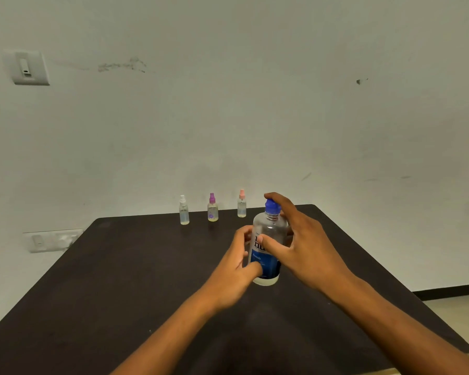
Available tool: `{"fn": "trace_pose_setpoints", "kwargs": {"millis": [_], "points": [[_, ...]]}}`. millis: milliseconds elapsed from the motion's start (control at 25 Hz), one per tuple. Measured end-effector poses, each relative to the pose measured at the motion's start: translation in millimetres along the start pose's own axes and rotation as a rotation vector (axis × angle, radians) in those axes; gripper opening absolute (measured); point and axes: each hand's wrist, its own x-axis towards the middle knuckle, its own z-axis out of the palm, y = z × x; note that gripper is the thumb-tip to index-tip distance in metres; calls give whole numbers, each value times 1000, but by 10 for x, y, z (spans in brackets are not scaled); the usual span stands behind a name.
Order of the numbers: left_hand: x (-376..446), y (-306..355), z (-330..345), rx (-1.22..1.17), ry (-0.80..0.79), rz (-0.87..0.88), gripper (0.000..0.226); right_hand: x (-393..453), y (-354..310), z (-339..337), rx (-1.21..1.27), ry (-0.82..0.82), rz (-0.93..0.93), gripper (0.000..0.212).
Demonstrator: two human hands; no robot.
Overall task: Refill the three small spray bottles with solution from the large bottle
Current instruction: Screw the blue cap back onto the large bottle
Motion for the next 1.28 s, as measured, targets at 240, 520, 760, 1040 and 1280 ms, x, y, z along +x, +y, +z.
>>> {"fn": "trace_pose_setpoints", "kwargs": {"millis": [240, 520, 760, 1040, 1280], "points": [[348, -370, -309, 146, 156, -65, 68, 330, 488, 33, -61, -6, 74, 79], [884, -932, -782, 343, 231, -110, 69, 974, 1207, 270, -83, -1, 118, 74], [1384, -1296, -1020, 580, 211, -62, 73, 1697, 1743, 553, -116, 1, 147, 76], [1895, -1689, -1096, 697, 205, -28, 73, 2335, 2283, 940, -148, 30, 199, 77], [2071, -1888, -1097, 721, 190, 14, 72, 2637, 2572, 1200, -179, 74, 187, 76]]}}
